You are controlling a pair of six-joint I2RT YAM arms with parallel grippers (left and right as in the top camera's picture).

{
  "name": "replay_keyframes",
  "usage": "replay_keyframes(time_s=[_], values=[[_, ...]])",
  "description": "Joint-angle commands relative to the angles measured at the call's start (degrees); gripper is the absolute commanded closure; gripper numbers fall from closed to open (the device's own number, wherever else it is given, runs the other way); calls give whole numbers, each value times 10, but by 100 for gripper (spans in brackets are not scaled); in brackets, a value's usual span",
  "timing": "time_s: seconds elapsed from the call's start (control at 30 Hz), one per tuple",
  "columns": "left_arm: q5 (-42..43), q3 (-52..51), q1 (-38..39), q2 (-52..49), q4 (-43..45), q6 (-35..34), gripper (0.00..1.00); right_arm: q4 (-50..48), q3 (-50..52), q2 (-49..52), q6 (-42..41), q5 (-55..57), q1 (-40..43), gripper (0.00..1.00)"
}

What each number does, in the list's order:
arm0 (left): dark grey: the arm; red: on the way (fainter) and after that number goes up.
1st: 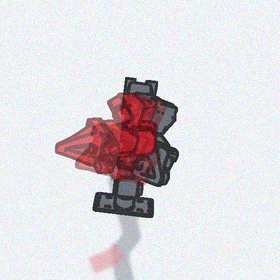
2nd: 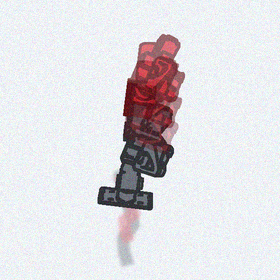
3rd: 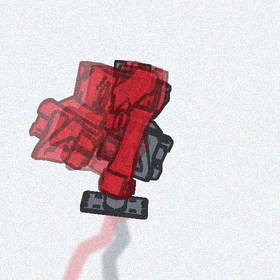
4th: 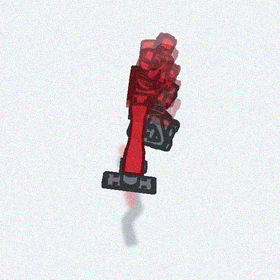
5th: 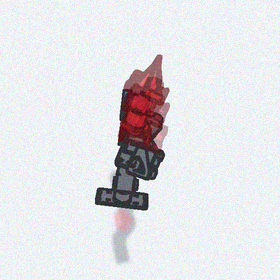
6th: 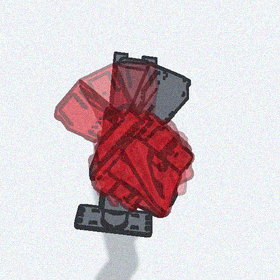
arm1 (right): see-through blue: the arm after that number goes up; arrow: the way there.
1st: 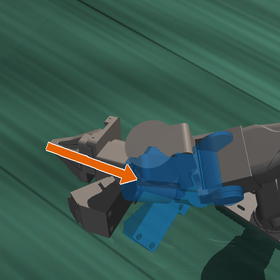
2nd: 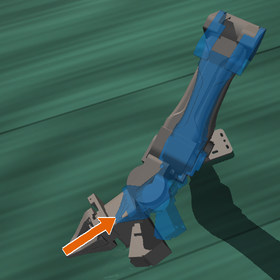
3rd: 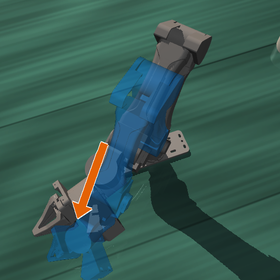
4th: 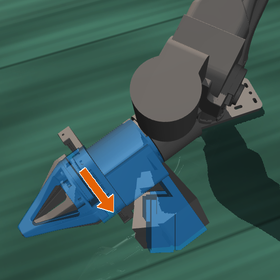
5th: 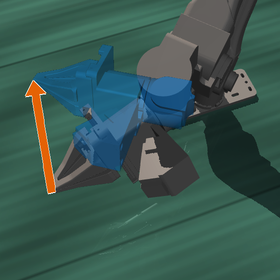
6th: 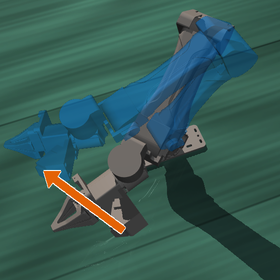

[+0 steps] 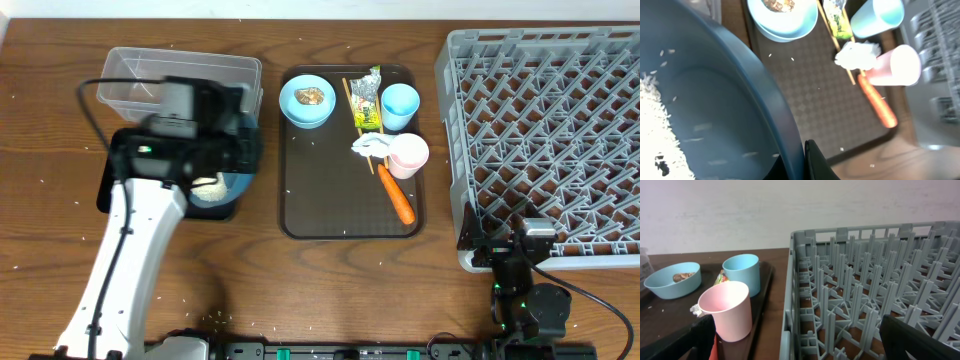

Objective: Sort waste into correct bins and load items into the dishwasher rack
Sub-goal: 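Lift the blue plate with the left gripper over the black tray, then tilt the blue plate with the left gripper to dump rice onto the black tray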

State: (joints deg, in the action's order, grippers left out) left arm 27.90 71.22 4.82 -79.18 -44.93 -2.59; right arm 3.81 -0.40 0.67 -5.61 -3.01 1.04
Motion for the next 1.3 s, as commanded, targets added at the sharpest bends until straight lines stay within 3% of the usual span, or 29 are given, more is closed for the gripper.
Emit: replay_keyframes(time_s=[0.0, 0.57, 0.87, 1.07, 1.27], values=[[127, -3, -51, 7, -5, 29, 94, 2, 1, -3, 5, 0, 4, 1], [430, -25, -277, 7, -18, 84, 94, 2, 1, -3, 5, 0, 4, 1], [439, -64, -357, 6, -43, 106, 94, 2, 1, -3, 5, 0, 4, 1], [551, -75, -390, -10, -43, 120, 94, 2, 1, -3, 5, 0, 4, 1], [561, -75, -417, -38, -42, 120, 94, 2, 1, -3, 5, 0, 4, 1]])
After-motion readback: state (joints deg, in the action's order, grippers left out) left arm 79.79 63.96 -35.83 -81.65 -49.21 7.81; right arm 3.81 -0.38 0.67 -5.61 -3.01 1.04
